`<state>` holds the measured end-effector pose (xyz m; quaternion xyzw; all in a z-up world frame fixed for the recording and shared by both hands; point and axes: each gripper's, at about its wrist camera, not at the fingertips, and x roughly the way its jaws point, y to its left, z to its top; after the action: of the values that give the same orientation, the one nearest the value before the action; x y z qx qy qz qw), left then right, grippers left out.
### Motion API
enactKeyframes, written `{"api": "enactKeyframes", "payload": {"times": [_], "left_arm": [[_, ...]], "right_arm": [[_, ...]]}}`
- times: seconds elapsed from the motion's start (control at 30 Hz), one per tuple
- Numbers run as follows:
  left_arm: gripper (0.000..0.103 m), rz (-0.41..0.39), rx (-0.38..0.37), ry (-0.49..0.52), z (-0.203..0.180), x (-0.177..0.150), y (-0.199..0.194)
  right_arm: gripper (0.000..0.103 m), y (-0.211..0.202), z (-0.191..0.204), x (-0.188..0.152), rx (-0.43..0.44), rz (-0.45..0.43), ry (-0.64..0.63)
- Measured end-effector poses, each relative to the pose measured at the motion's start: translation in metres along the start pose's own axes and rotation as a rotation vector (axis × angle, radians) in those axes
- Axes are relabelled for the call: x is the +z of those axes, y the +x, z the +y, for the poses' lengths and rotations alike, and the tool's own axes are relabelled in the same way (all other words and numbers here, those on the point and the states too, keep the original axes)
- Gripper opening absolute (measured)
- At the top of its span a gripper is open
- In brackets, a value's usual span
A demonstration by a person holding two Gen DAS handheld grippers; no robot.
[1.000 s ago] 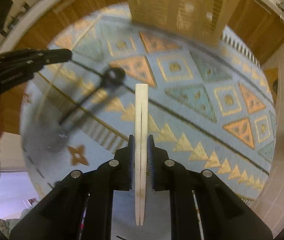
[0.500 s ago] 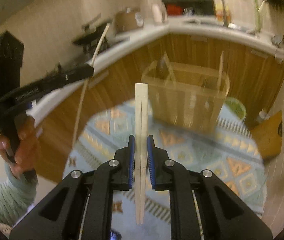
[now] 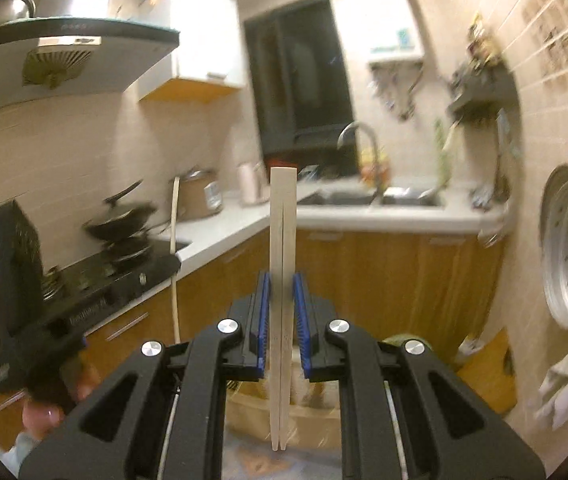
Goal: Organize utensils
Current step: 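Carry both held chopsticks over the beige caddy and open both tools to drop them, then grasp the black spoon handle with the left tool while the right tool grasps the clear spoon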
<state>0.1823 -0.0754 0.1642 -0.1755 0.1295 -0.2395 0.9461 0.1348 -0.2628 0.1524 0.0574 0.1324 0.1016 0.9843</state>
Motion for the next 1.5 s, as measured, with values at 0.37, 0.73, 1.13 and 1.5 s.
{"api": "enactKeyframes", "payload": {"times": [0.37, 0.73, 1.13, 1.5], "left_arm": [[0.004, 0.006, 0.102, 0.062, 0.005, -0.043, 0.065], [0.004, 0.035, 0.15, 0.106, 0.014, -0.076, 0.072], [0.03, 0.059, 0.074, 0.115, 0.011, -0.055, -0.009], [0.045, 0.3, 0.048, 0.111, -0.002, -0.011, -0.11]], "right_arm": [[0.011, 0.065, -0.013, -0.027, -0.15, -0.099, -0.098], [0.011, 0.086, -0.038, -0.069, -0.129, -0.066, -0.037], [0.035, 0.035, -0.048, -0.074, 0.01, 0.054, 0.057], [0.05, -0.064, -0.004, -0.047, 0.036, 0.159, 0.062]]}}
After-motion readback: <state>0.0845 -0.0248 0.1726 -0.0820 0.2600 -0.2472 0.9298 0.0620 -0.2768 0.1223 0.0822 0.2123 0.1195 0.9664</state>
